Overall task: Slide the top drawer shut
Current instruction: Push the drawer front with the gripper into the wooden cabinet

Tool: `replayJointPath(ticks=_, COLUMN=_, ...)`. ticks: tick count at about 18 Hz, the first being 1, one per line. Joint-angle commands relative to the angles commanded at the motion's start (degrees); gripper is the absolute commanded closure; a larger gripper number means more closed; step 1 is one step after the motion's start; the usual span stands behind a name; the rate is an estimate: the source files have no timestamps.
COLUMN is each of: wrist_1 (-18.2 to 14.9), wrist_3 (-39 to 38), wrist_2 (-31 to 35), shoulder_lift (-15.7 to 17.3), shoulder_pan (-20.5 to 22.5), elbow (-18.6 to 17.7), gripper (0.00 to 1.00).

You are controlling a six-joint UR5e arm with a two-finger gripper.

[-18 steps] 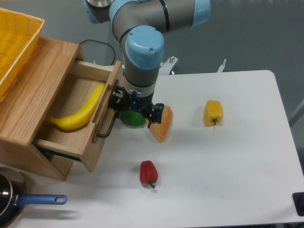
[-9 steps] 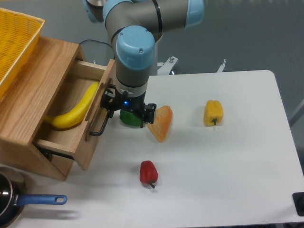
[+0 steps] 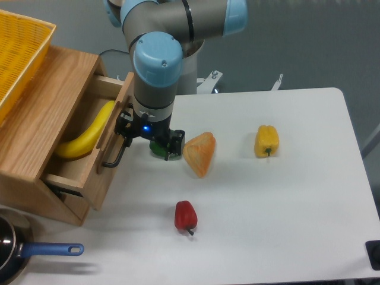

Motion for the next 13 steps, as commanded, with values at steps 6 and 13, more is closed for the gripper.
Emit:
replayJointPath(ticks=6, wrist_1=-0.09, wrist_3=-0.09, wrist_2=0.0, shoulder_lift=0.26, shoulder_pan=-0.97, elbow=-0.18, gripper=0.0)
replayJointPath(ticks=13, wrist_1=-0.09, wrist_3=-0.97, wrist_2=0.0, shoulder_lift=0.26, shoulder_pan=-2.29, elbow=-0.44, gripper=0.0)
